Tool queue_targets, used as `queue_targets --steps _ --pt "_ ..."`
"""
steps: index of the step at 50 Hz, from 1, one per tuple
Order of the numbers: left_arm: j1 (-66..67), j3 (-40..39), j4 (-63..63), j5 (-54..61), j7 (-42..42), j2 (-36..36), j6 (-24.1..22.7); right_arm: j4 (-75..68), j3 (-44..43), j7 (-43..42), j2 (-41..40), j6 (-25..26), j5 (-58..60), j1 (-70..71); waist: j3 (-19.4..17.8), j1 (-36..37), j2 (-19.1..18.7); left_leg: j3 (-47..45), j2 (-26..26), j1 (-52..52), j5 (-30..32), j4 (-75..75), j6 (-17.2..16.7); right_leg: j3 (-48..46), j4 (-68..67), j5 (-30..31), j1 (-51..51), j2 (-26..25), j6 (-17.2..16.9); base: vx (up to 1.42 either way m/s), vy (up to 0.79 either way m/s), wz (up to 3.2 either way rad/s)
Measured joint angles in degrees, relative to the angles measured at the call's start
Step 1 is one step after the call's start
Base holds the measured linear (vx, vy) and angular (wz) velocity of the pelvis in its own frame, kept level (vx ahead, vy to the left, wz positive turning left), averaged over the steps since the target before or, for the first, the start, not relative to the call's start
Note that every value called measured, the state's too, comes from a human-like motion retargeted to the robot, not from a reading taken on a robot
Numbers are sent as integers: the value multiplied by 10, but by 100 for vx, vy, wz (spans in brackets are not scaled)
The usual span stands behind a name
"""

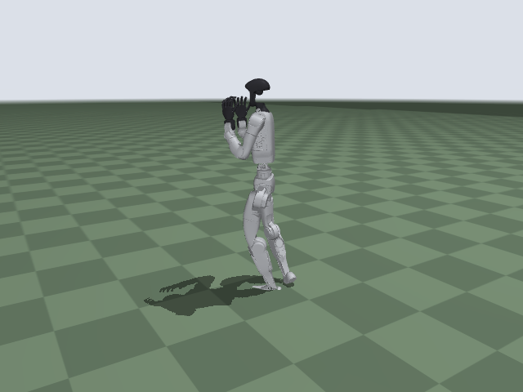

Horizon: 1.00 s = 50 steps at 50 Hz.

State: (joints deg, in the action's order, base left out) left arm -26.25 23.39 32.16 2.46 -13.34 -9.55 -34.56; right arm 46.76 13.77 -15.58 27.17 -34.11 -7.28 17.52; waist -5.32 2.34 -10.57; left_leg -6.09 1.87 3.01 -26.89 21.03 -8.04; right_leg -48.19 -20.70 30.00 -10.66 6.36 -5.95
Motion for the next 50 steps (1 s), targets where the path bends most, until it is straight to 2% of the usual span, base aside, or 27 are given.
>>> queue_targets --steps 15,35,50 --pt "-6 6 5 2 28 10 9 -6 -3 32 10 7 -11 15 14 -10 7 -8 -15 44 16 -10 5 36 -62 0 82 41 -11 0 0 0" --pt "-7 5 11 -2 118 8 45 -13 -13 115 22 52 5 39 31 -10 13 -25 -27 120 24 16 15 74 -121 0 186 82 -7 0 0 0" --pt "-13 6 26 -44 114 6 59 -2 -13 131 25 65 6 59 32 -8 14 -37 -28 194 21 61 20 106 -154 0 266 97 -3 0 0 -2"
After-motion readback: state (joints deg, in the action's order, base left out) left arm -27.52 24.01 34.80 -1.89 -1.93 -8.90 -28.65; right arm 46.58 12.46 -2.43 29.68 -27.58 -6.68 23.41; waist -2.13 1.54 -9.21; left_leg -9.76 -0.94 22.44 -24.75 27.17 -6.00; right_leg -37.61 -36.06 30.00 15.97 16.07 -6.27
